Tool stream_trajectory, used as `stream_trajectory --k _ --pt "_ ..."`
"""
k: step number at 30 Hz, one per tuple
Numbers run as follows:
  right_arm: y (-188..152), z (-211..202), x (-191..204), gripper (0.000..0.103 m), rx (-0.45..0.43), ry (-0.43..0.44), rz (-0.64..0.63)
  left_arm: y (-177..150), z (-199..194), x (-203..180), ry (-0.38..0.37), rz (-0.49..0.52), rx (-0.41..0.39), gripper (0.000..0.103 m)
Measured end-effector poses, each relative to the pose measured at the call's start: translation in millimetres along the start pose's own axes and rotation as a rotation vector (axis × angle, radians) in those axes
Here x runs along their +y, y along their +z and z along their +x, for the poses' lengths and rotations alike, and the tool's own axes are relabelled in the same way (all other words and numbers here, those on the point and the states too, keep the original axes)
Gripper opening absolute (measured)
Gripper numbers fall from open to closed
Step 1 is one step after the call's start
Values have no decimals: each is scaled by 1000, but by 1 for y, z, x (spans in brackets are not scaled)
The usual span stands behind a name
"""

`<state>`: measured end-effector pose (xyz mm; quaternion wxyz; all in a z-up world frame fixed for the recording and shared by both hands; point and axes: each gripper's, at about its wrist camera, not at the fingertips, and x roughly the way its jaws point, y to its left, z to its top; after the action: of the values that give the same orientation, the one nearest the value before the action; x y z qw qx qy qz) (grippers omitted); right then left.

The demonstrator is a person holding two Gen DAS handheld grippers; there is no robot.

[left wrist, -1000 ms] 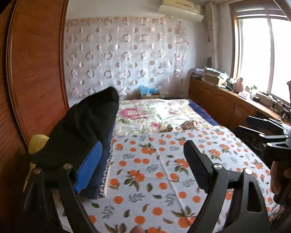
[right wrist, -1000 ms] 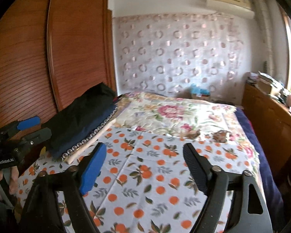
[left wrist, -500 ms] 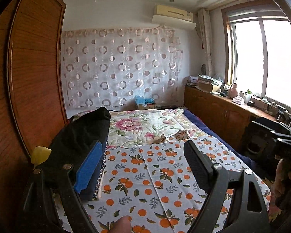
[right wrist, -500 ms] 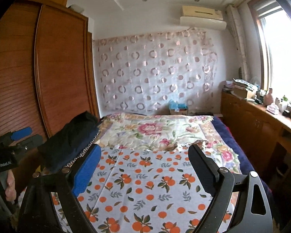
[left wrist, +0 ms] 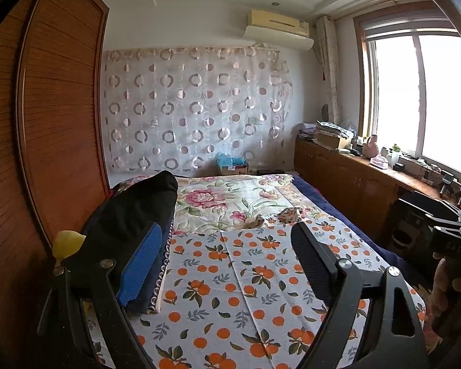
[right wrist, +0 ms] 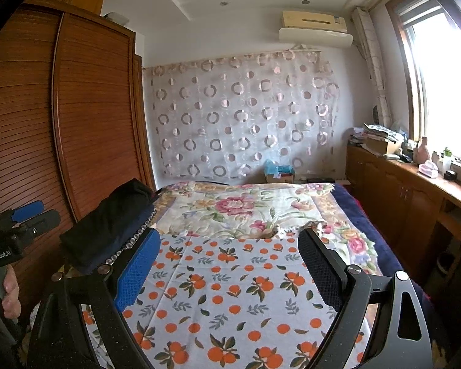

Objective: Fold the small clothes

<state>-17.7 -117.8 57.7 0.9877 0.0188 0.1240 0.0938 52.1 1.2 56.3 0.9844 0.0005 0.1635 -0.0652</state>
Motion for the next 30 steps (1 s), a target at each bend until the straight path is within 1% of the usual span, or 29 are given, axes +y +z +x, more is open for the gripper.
stream_trajectory --k 6,30 --pt "1 5 -9 92 3 4 1 -2 -2 3 16 -3 -17 87" --pt "3 6 -28 92 3 11 -12 -3 -3 5 18 -3 -17 87"
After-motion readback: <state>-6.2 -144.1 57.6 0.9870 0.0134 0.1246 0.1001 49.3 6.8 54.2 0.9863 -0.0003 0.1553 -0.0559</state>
